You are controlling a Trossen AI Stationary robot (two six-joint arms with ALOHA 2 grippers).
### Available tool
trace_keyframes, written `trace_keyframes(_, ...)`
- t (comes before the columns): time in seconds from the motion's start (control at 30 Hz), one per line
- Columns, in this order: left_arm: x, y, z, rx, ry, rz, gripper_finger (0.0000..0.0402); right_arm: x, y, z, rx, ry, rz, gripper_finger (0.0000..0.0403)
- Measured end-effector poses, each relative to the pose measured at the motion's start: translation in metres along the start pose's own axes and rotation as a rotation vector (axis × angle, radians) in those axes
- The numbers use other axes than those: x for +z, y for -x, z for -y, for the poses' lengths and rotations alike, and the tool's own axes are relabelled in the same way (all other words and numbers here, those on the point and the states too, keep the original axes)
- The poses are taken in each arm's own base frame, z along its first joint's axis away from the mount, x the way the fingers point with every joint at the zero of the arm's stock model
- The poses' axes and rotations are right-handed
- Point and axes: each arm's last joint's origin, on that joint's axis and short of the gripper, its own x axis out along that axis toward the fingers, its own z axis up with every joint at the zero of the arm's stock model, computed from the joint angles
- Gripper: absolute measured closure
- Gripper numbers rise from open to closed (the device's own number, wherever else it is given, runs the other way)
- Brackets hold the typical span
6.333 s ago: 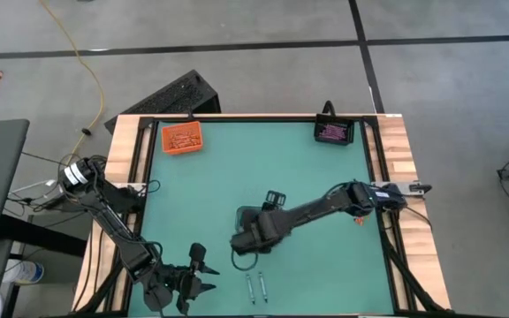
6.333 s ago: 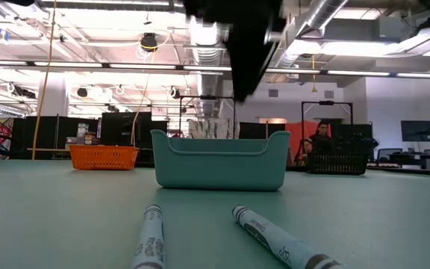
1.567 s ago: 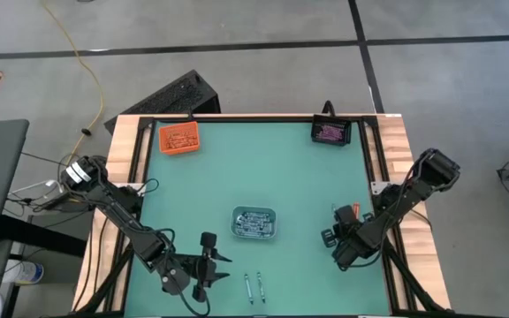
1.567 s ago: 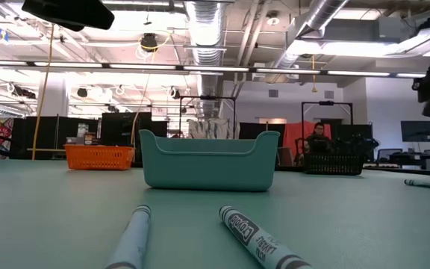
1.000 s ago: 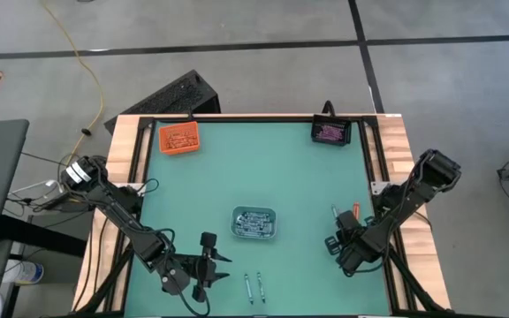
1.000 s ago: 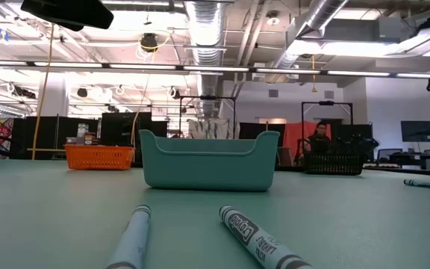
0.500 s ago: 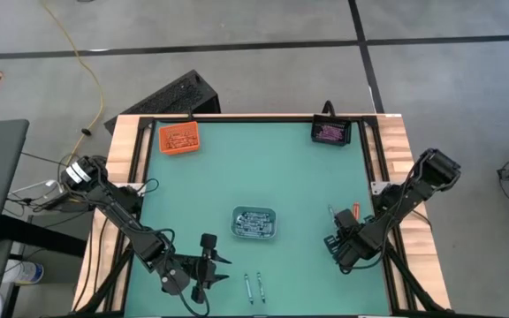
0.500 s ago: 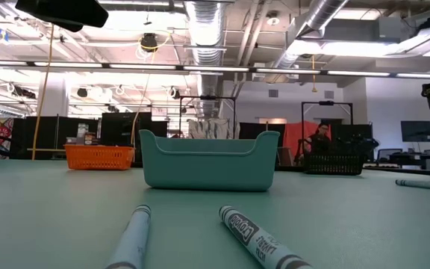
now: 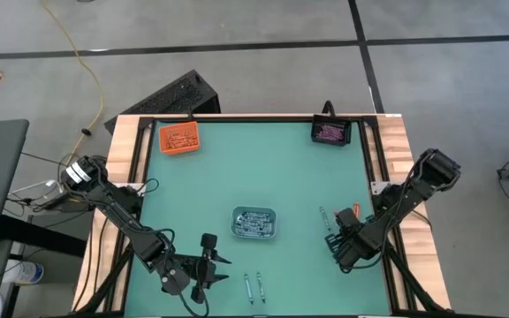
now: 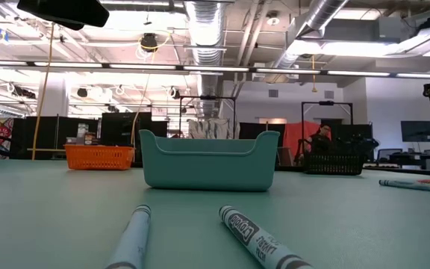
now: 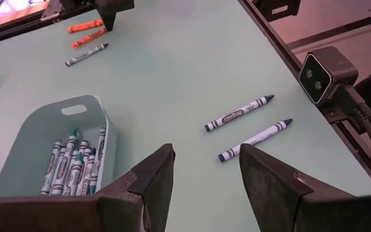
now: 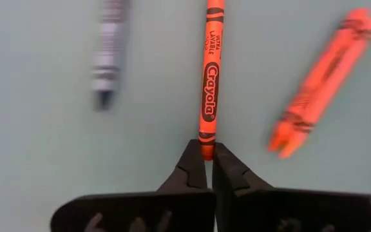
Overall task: Sort crayons
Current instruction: Put the orange crayon into the orange bin
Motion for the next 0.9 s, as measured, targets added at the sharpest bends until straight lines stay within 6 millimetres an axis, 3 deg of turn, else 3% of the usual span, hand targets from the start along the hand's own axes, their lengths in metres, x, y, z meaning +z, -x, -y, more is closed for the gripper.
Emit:
trace_keyframes(0.27,0.0,0.0,0.0,0.001,-0.013,-0.001,0.0235,0.007,0.028,-0.003,-0.055,0.025,0.099,0.0402)
trace_keyframes(0.57,-0.001,0.0,0.0,0.003,-0.036,-0.014,0.0235,0.018,0.067,-0.032,0.165,0.133,0.284,0.0402)
trace_keyframes(0.9,-0.005,0.0,-0.002,0.068,-0.03,-0.035,0.0235,0.034,0.085,-0.057,0.315,0.233,0.411,0.0403)
